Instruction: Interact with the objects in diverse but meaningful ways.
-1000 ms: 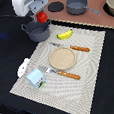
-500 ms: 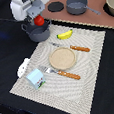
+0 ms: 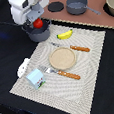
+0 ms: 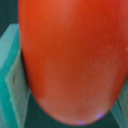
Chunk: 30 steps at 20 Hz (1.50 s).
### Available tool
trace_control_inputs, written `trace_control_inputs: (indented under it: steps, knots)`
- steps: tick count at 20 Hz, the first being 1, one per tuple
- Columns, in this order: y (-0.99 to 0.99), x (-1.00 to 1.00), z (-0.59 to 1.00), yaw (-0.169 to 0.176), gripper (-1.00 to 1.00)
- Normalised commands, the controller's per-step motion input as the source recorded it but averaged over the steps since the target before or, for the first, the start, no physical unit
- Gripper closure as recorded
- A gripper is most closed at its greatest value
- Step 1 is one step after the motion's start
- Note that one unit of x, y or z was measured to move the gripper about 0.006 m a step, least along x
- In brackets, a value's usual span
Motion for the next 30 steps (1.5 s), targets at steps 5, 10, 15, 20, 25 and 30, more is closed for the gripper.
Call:
trace_control_inputs:
  steps: [5, 10, 15, 20, 25, 30]
  knots:
    - [0.02, -0.12, -0.25, 0.0, -1.0]
    - [0.01, -0.15, -0.04, 0.0, -1.0]
    - [0.14, -0.18, 0.88, -0.039, -1.0]
    - [0.11, -0.24, 0.78, -0.049, -1.0]
    - [-0.04, -0.14, 0.34, -0.01, -1.0]
    - [-0.66, -0.04, 0.01, 0.006, -1.0]
